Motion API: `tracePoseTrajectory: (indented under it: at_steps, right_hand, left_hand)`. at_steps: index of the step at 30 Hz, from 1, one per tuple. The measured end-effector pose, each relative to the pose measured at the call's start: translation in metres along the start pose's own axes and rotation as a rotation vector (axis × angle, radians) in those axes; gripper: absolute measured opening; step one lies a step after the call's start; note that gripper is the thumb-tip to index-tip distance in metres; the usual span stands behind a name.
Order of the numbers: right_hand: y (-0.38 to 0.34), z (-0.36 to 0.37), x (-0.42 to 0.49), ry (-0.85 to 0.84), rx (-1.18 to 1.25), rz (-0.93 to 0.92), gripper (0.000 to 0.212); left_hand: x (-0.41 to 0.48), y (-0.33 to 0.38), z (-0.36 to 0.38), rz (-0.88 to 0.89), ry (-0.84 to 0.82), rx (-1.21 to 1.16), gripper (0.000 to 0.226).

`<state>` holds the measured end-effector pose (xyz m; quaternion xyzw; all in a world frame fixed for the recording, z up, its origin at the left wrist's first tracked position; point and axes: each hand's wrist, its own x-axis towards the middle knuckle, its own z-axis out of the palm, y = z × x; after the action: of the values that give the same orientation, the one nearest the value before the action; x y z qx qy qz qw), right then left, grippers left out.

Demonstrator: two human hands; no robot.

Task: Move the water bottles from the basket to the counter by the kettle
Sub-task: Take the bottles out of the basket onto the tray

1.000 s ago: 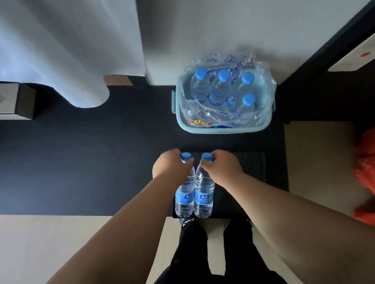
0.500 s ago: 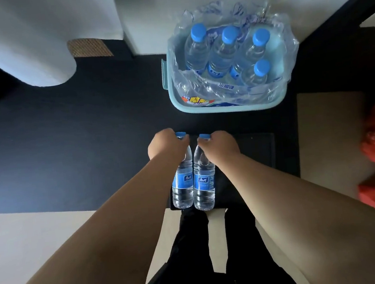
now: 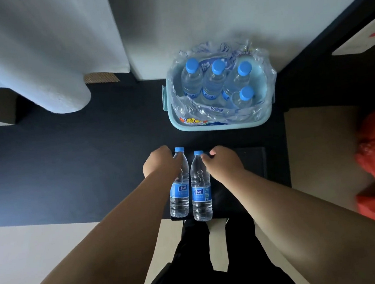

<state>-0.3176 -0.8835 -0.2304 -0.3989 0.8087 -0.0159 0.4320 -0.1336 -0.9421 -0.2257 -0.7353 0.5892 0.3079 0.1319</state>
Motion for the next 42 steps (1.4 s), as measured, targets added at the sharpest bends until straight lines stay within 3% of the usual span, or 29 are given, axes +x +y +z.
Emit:
tracePoseTrajectory:
  at_steps: [15, 22, 28, 37, 42]
  right_hand:
    - [-0.049, -0.149, -0.043, 0.251, -0.025, -0.221, 0.046]
    - [-0.073, -0.198, -0.027, 0.352, -0.107, -0.296, 0.037]
    - [-0.096, -0.202, 0.005, 0.372, -0.17, -0.353, 0.038]
    - [-0.118, -0.181, 0.042, 0.289, -0.358, -0.299, 0.039]
    - [-0.122, -0.172, 0.046, 0.324, -0.431, -0.266, 0.03]
  left_hand:
    - [-0.047, 0.091, -0.144, 0.261, 0.168, -0.035, 0.03]
    - [-0.031, 0.133, -0.172, 0.352, 0.241, 0.04, 0.04]
    - [0.0, 0.152, -0.17, 0.418, 0.273, 0.086, 0.052]
    - [0.042, 0.153, -0.146, 0.453, 0.241, 0.132, 0.041]
    - [0.045, 0.147, -0.136, 0.458, 0.253, 0.07, 0.02]
